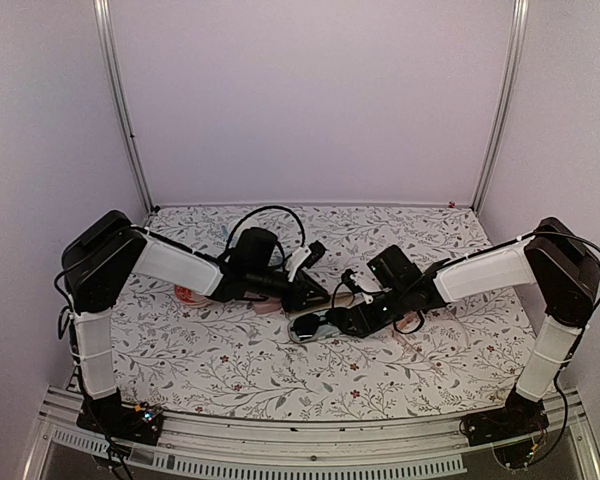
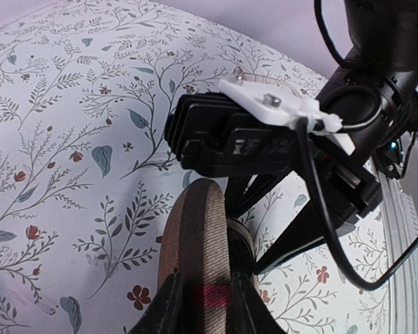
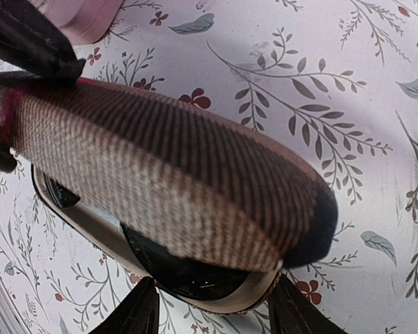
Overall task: Organize the sunglasses
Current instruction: Close the case with sunglasses at the center of the board.
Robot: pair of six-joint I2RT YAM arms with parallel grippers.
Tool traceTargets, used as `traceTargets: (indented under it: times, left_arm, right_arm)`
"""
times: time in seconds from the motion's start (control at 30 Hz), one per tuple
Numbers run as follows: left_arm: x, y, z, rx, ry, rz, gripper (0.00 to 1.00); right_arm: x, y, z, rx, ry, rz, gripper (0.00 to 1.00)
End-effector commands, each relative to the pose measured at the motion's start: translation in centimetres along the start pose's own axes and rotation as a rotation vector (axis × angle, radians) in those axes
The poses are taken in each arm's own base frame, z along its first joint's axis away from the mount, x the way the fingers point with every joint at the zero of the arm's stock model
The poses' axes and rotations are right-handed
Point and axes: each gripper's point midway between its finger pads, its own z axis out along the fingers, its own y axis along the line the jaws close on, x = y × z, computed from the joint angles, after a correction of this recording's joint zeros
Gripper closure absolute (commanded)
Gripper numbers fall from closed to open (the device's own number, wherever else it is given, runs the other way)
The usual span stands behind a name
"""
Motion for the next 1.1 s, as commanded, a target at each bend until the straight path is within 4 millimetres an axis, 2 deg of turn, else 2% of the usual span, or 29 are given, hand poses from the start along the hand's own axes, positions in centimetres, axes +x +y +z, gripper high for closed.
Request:
traceTargets:
  times: [0.0,0.17,0.37,0.4,0.47,0.73,1.07]
  left_arm:
    - [0.6,-1.8,0.2,0.014,0.018,0.024,0.76]
    - [1.2,-2.4,0.3,0.012,0.014,0.017,0.78]
    - [2.9,-3.1,0.6,-0.016,0.023,0.007,0.80]
    - [2.0,-3.6,0.2,-0.019,0.001,0.018,0.80]
    - [1.9,-4.0,0.1,-0.028,-0.006,0.025,0.80]
    - [3.5,-5.2,0.4,-0.038,-0.004,0.010,0.80]
    - [5.4,-5.7,0.9,-0.081,0.026,0.008,0.81]
  right_arm:
    - [1.2,-0.5,0.8,0.014,0.018,0.009,0.46]
    - [1.8,-0.7,1.3,0.015,0.024,0.018,0.46]
    - [2.1,-0.6,1.6,-0.002,0.018,0.037,0.46]
    - [2.2,-0.6,1.6,-0.005,0.017,0.039,0.47]
    - [2.3,-0.5,1.5,-0.008,0.015,0.044,0.47]
    - [2.8,-0.5,1.7,-0.020,0.015,0.056,0.47]
    - [3.4,-0.3,1.6,-0.039,0.020,0.058,0.46]
